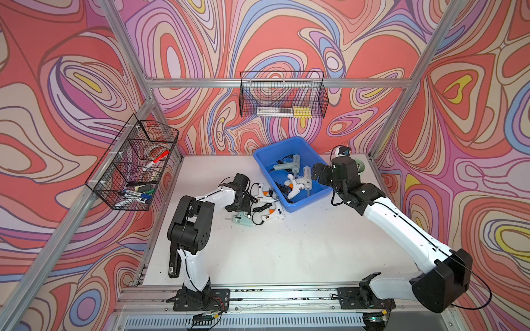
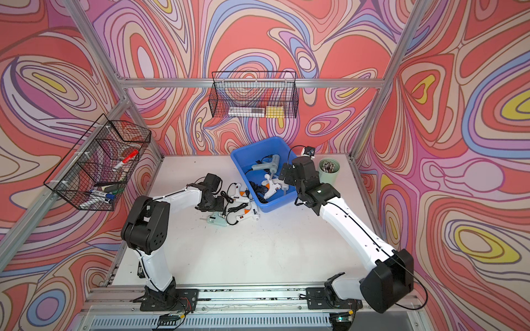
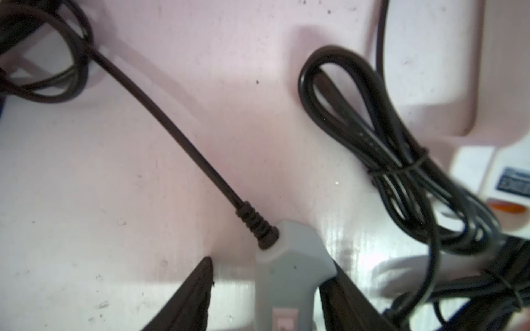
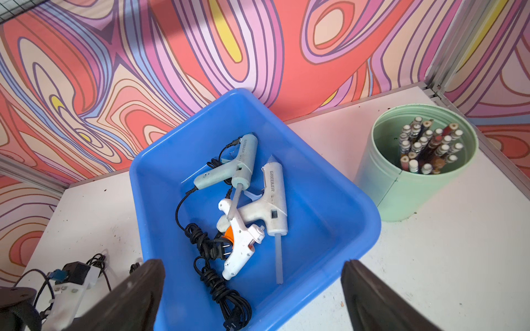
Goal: Put the hot melt glue gun into the storage box
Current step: Pick up the hot melt adhesive gun from the center of the board.
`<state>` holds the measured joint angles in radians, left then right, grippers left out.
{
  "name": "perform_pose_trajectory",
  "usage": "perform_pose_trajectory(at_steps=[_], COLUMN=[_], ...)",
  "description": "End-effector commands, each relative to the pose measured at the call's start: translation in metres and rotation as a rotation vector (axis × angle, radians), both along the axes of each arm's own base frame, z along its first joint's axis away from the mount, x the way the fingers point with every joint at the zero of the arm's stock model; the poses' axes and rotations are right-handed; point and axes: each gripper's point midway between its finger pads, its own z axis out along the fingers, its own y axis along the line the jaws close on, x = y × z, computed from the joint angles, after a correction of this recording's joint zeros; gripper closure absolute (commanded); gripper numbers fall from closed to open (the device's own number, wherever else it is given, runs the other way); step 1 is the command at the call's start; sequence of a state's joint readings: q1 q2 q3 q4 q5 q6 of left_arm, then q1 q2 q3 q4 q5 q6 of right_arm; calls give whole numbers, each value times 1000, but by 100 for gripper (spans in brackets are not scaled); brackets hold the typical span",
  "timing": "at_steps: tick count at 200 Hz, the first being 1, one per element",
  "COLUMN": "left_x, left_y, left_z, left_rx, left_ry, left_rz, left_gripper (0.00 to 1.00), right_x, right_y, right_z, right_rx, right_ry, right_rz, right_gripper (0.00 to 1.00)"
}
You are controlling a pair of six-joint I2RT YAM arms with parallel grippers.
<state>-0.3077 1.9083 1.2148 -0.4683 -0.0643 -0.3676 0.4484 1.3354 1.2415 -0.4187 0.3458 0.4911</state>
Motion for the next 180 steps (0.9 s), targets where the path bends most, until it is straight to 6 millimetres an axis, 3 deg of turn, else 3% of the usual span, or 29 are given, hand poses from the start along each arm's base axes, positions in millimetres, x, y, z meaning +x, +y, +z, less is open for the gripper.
perform_pose_trajectory(at_steps=[1, 51, 92, 124, 180], left_x=[-8, -13, -13, -14, -22], left_y=[7, 10, 12, 16, 25], left_z=[-16, -14, 1, 22, 67], left_rx=[28, 27, 22, 26, 6], left_ry=[64, 55, 16, -35, -157], left_rz=[23, 43, 52, 65, 114], left_gripper=[50, 81, 100, 100, 100], right_x=[-5, -4, -2, -5, -28], right_y=[-2, 4, 26, 66, 159], right_z=[8, 13, 2, -15, -74], right_rx=[4, 12, -10, -17, 75], right_ry=[-25, -41, -13, 29, 163], right_rz=[-10, 12, 90, 229, 510], right_gripper=[2, 2, 2, 2, 2])
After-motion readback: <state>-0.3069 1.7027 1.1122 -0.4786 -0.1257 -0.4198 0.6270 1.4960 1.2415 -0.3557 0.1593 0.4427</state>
